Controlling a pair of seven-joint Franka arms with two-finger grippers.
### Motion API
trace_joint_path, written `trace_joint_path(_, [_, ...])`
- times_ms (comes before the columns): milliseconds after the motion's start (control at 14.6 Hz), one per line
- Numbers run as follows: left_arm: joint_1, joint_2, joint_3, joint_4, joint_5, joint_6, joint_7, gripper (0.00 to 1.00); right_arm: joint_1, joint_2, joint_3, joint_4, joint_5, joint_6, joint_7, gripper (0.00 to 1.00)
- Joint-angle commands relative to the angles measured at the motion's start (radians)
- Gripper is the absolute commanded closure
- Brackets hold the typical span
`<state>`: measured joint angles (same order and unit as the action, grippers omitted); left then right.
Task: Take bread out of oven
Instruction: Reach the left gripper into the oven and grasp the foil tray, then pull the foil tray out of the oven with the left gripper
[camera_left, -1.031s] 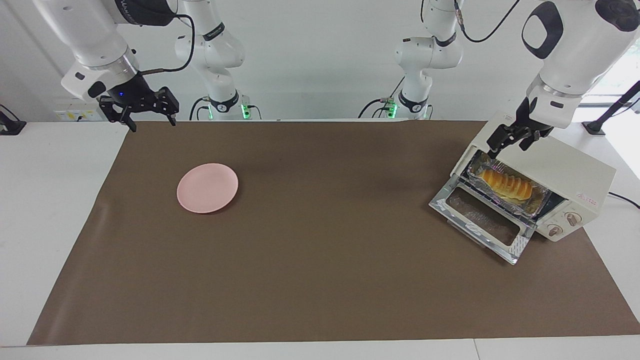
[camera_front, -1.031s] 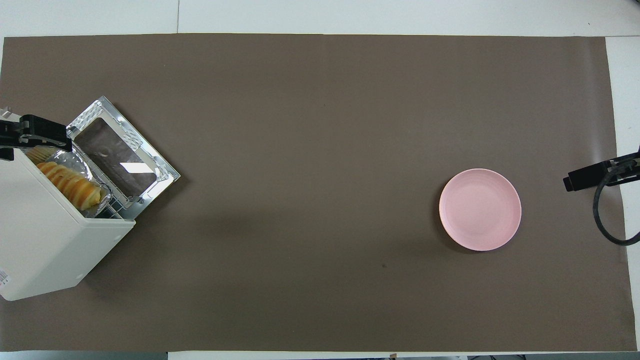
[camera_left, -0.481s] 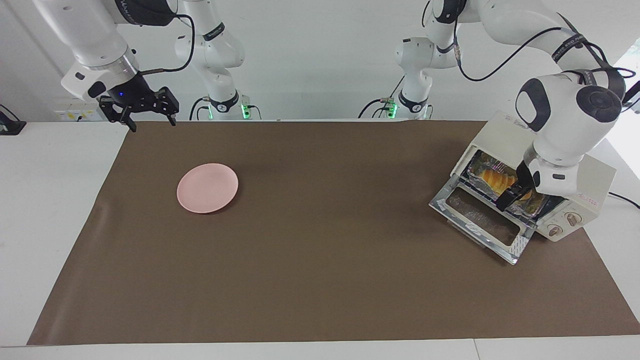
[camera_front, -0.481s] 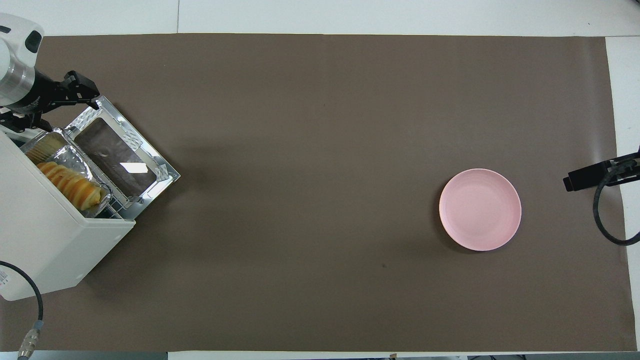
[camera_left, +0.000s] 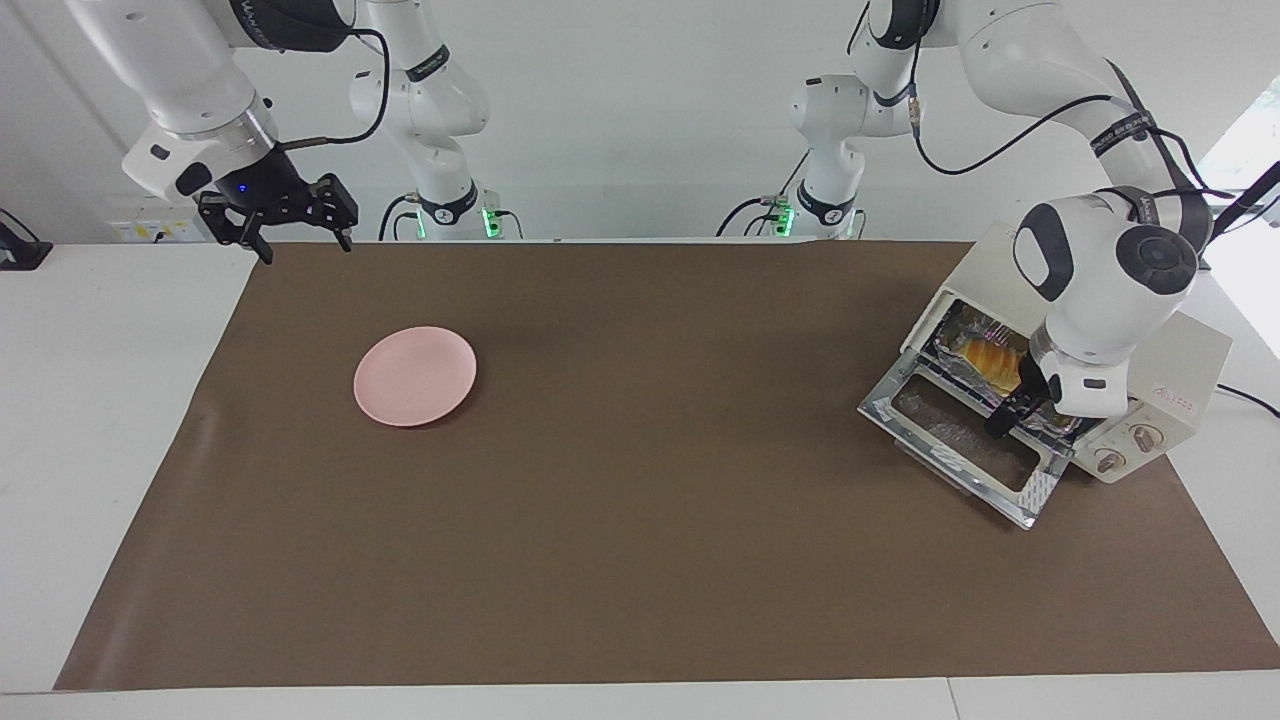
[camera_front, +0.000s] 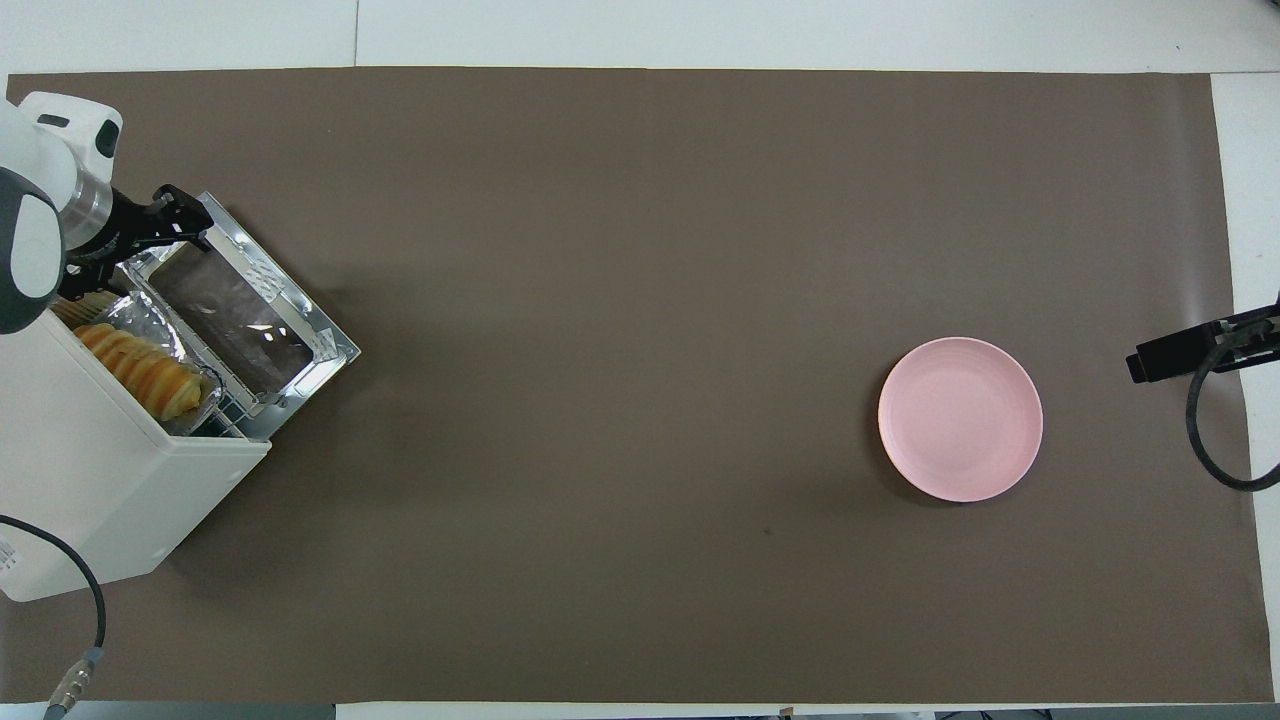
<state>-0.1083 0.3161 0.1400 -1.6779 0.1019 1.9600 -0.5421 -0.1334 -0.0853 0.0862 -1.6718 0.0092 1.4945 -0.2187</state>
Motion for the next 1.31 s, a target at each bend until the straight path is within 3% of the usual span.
trace_joint_path(0, [-0.002,-0.043,0.001,-0.103,0.025,0.077,-0.021,0.00,-0.015,-0.018,0.010,-0.013,-0.017,-0.004,-0.019,0.00])
trace_joint_path(206, [-0.002,-0.045,0.004,-0.124,0.025,0.096,-0.021,0.02,-0.014,-0.018,0.010,-0.013,-0.017,-0.004,-0.019,0.00])
trace_joint_path(275, [-0.002,-0.051,0.004,-0.143,0.025,0.099,-0.022,0.11,-0.014,-0.018,0.010,-0.013,-0.018,-0.004,-0.019,0.00])
trace_joint_path(481, [-0.001,-0.055,0.004,-0.170,0.025,0.118,-0.022,0.49,-0.015,-0.018,0.012,-0.013,-0.017,-0.004,-0.019,0.00])
trace_joint_path(687, [0.022,-0.065,0.003,-0.187,0.025,0.119,-0.010,0.98,-0.014,-0.018,0.010,-0.013,-0.018,-0.004,-0.019,0.00])
trace_joint_path(962, [-0.020,-0.048,0.000,-0.114,0.025,0.074,-0.007,1.00,-0.014,-0.018,0.010,-0.013,-0.017,-0.004,-0.019,0.00])
trace_joint_path(1237, [-0.152,0.058,-0.003,0.154,-0.005,-0.086,-0.007,1.00,-0.014,-0.018,0.010,-0.013,-0.017,-0.004,-0.019,0.00])
